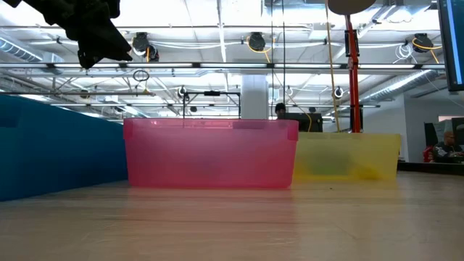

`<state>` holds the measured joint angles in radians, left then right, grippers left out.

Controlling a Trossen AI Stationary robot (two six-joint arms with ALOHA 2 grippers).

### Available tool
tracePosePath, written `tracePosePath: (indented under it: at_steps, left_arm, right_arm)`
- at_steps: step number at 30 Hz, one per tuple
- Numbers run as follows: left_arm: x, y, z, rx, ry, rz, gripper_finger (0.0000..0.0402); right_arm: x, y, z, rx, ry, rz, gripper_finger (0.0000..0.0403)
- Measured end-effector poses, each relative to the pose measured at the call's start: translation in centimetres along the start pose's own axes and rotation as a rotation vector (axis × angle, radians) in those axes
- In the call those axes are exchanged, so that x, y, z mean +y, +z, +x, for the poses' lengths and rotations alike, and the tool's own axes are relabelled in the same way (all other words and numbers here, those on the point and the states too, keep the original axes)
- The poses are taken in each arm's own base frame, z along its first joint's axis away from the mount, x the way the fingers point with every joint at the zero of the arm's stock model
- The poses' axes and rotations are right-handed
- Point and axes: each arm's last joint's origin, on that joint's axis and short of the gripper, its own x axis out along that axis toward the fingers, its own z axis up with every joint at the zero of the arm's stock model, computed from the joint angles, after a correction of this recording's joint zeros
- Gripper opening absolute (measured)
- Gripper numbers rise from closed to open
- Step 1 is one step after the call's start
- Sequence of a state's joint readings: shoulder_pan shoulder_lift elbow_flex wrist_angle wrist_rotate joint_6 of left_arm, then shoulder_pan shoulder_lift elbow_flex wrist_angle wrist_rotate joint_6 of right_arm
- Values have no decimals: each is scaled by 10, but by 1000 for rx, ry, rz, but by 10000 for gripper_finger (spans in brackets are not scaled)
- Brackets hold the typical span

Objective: Pick and place Stapler, Stapler remover, tape
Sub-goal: Put the purple staple remover into the yellow bin

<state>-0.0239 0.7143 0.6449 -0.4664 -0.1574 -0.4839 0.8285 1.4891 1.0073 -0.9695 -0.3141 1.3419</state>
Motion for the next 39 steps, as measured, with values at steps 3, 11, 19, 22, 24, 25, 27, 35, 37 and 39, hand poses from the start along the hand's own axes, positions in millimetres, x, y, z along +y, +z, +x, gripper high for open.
tracePosePath:
  at_steps: [3,11,19,22,24,25,27,35,37,39]
  left_arm:
    - [0,0,0,0,0,0,104]
    - [0,0,0,0,0,-2,104]
    - [0,0,0,0,0,-19,104]
    - [0,0,0,0,0,-23,104]
    - [0,0,0,0,0,-23,104]
    - [0,0,0,0,0,-23,104]
    - [0,0,0,0,0,-23,104]
    - [0,0,0,0,0,-23,104]
    - [0,0,0,0,0,-23,104]
    - [0,0,0,0,0,-23,104]
  right_arm:
    - [2,-5,5,7,-22,-16,155]
    - [5,-8,15,13,-62,-35,155]
    - [-7,-6,32,23,-94,-49,155]
    - [-10,-5,34,25,-104,-45,155]
    - [-10,-5,35,24,-100,-45,155]
    - [-10,-5,36,22,-94,-45,155]
    - [-9,-4,37,20,-77,-47,155]
    - [1,-2,38,-5,26,-99,155]
    - [3,-2,38,-10,43,-118,155]
    - [4,-2,38,-12,54,-132,155]
